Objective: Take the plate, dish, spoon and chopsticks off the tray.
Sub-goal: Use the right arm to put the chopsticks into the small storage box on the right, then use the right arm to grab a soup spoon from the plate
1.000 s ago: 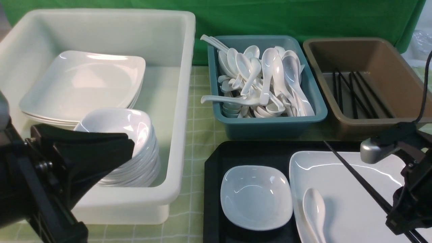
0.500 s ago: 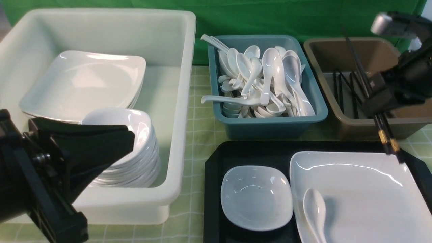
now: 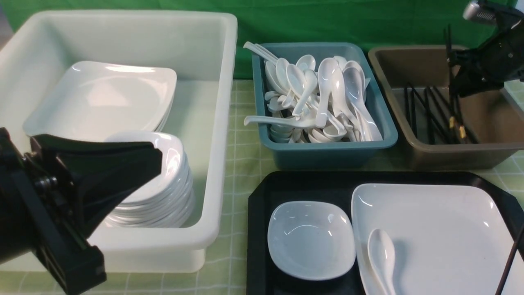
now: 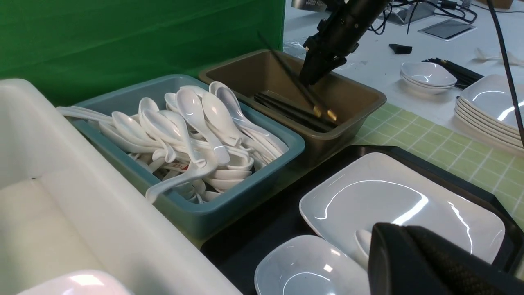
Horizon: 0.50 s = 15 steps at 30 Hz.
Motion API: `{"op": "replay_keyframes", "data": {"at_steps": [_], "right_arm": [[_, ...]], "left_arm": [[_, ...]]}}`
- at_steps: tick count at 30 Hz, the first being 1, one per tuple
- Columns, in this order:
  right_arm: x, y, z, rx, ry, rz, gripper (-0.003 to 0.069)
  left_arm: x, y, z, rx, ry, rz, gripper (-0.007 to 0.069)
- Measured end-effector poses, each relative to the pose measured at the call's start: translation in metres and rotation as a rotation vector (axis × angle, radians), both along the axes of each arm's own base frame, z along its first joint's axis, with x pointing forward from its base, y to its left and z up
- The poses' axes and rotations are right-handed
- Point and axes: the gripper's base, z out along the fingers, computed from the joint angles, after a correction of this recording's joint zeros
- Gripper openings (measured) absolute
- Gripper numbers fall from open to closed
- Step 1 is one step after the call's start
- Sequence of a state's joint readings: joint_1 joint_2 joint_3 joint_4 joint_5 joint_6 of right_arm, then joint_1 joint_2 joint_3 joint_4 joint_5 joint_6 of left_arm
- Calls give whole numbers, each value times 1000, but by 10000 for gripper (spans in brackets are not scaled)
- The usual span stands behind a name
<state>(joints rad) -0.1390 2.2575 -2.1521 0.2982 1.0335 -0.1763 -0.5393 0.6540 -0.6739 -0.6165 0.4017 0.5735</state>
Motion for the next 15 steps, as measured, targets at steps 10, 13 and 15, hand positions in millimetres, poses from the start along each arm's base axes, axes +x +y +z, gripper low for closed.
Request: {"op": "replay_keyframes", "data": {"at_steps": [10, 13, 15], "right_arm": [[-46, 31, 80, -31, -35, 88, 246], [-74, 56, 98, -61, -34, 143, 194], [-111, 83, 99, -109, 21, 194, 213]], "left_arm": [[1, 1, -1, 41, -25, 4, 23], [1, 1, -1, 44, -25, 4, 23], [0, 1, -2, 50, -21, -1, 23]]}}
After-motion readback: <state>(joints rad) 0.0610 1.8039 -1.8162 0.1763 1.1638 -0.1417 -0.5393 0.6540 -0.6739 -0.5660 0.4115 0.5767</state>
